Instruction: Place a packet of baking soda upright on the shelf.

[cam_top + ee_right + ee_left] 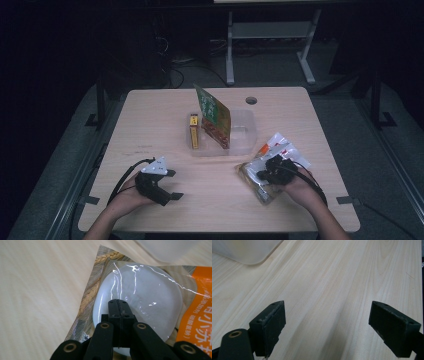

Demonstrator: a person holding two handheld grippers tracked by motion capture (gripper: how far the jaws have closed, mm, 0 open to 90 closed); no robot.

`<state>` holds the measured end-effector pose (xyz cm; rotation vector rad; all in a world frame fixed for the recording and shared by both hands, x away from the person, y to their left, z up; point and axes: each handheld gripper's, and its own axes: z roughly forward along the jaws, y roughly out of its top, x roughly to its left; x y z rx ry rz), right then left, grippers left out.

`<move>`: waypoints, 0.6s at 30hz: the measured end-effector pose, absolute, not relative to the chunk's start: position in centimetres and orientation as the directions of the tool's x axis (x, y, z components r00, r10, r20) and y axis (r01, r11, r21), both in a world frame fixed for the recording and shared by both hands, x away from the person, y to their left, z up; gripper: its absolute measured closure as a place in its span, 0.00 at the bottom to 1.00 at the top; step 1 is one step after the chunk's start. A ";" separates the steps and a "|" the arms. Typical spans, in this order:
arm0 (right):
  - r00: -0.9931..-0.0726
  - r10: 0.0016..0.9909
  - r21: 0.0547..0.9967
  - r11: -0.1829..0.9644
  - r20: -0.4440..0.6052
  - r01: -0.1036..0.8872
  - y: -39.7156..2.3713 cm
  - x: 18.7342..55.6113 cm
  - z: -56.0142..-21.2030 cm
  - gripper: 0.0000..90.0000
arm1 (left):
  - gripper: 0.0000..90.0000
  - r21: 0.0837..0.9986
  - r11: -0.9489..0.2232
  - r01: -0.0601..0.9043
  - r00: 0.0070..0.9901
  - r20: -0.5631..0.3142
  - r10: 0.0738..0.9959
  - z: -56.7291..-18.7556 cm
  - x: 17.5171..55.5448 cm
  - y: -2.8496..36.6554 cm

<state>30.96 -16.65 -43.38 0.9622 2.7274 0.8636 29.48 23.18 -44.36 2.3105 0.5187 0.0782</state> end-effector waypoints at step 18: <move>-0.880 0.463 0.579 0.691 0.103 0.432 -11.1 29.4 -43.5 1.00 | 0.15 0.693 -0.636 0.340 0.921 -0.109 0.374 -44.5 29.4 22.8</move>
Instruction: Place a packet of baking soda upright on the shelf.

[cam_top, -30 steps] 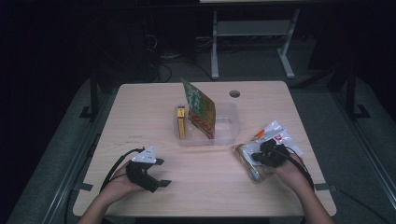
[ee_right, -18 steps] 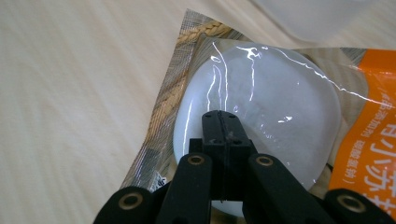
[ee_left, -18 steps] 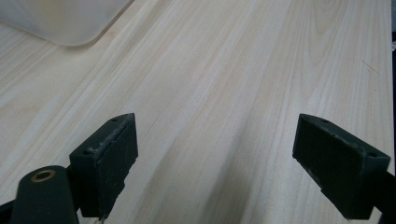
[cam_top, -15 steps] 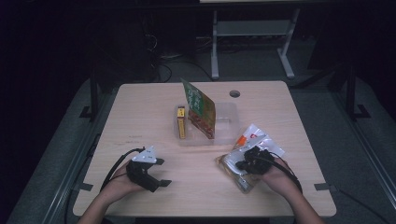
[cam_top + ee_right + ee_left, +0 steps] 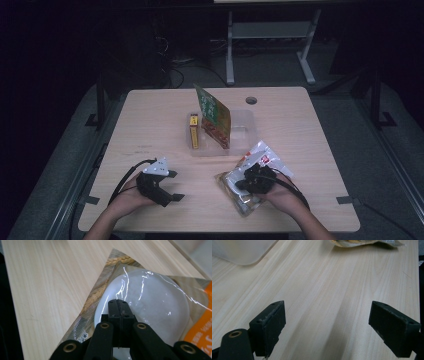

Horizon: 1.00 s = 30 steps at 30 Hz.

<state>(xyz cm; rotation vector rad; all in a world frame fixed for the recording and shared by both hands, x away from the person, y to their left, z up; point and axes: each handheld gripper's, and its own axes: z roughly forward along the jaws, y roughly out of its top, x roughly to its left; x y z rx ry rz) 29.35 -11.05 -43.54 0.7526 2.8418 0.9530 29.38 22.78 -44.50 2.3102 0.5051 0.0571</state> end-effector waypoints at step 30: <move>-0.874 0.467 0.689 0.591 0.131 0.420 -9.7 28.8 -41.8 0.72 | 0.15 0.729 -0.608 0.314 0.937 -0.135 0.323 -43.7 29.2 20.7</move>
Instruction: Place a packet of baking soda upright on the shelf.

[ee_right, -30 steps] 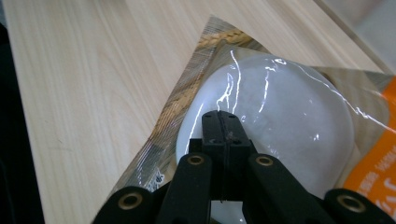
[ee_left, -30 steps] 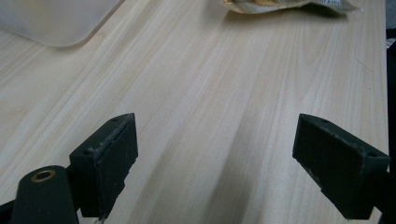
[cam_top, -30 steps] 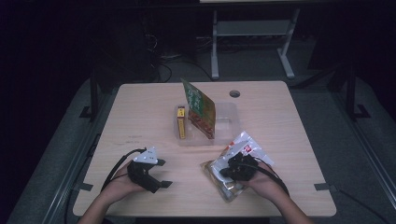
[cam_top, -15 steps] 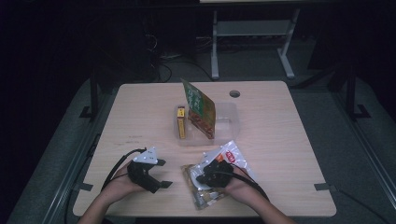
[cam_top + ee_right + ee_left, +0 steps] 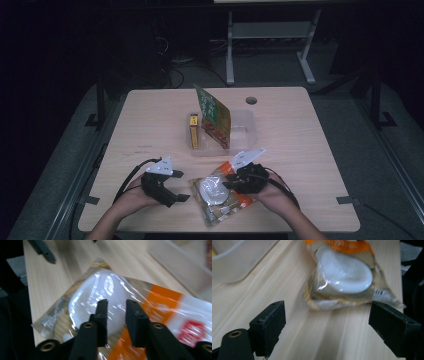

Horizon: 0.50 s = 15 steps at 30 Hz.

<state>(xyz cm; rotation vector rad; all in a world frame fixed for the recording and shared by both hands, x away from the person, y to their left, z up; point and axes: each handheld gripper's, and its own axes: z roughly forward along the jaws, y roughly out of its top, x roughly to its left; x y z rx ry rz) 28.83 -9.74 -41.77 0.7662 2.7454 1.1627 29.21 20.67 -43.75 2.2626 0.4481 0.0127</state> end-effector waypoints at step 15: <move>-0.781 0.606 0.718 0.477 0.148 0.507 -19.0 29.5 -42.6 0.43 | 0.16 0.718 -0.631 0.293 0.952 -0.158 0.262 -44.1 31.7 14.6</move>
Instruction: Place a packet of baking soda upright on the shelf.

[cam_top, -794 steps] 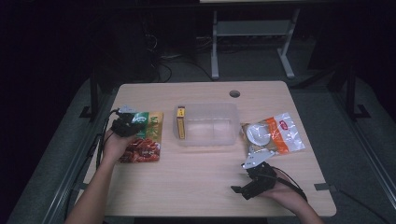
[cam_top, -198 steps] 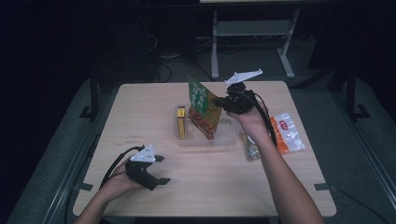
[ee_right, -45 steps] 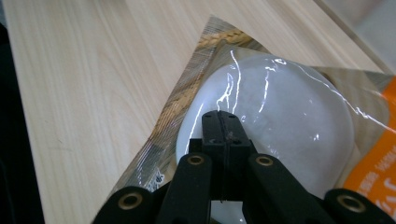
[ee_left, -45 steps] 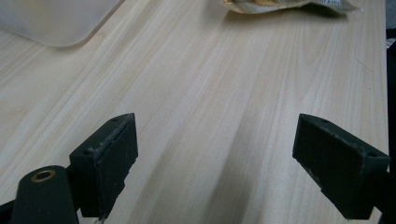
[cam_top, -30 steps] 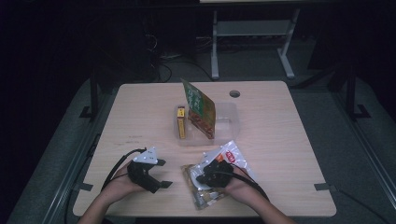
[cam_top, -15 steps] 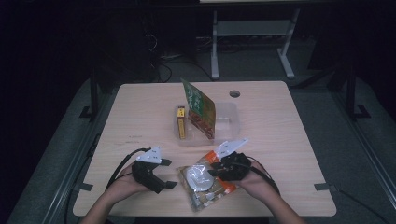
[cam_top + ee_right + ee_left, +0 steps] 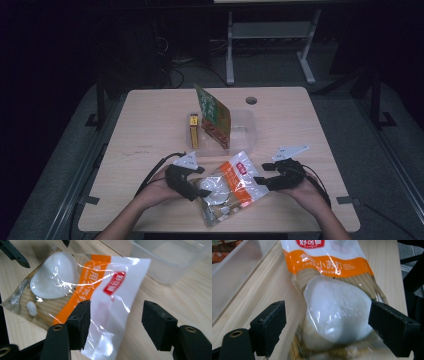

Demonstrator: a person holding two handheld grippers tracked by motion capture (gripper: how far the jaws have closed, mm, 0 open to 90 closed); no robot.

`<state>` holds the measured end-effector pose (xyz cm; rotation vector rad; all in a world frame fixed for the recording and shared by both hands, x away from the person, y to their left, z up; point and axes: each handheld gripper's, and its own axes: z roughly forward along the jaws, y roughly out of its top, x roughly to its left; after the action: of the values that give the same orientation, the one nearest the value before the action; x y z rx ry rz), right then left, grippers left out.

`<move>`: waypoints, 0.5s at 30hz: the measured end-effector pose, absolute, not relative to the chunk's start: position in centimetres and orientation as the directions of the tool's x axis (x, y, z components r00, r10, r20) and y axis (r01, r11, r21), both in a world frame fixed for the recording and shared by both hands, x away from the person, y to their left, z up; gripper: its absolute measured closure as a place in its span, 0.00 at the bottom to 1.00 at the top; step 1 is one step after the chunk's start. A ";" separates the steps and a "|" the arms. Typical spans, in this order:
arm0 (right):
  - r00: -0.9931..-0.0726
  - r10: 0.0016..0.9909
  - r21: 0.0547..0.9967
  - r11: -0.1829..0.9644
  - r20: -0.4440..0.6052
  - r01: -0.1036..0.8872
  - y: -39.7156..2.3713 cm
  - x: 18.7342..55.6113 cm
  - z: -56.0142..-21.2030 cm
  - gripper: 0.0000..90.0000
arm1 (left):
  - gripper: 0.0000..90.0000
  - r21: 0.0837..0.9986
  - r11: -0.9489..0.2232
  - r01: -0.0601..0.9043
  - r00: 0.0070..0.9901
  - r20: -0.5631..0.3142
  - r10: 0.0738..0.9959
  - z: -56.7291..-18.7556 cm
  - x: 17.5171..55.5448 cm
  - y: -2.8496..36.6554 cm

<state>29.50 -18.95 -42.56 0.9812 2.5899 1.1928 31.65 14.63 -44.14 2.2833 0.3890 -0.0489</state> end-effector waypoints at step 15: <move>-0.790 0.596 0.727 0.479 0.143 0.492 -19.0 29.7 -42.6 0.42 | 0.34 0.670 -0.674 0.311 0.950 -0.240 0.199 -46.1 33.1 12.4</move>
<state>29.70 -19.04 -42.57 0.9578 2.5877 1.2070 33.06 12.40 -46.14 2.3300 0.3568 -0.1887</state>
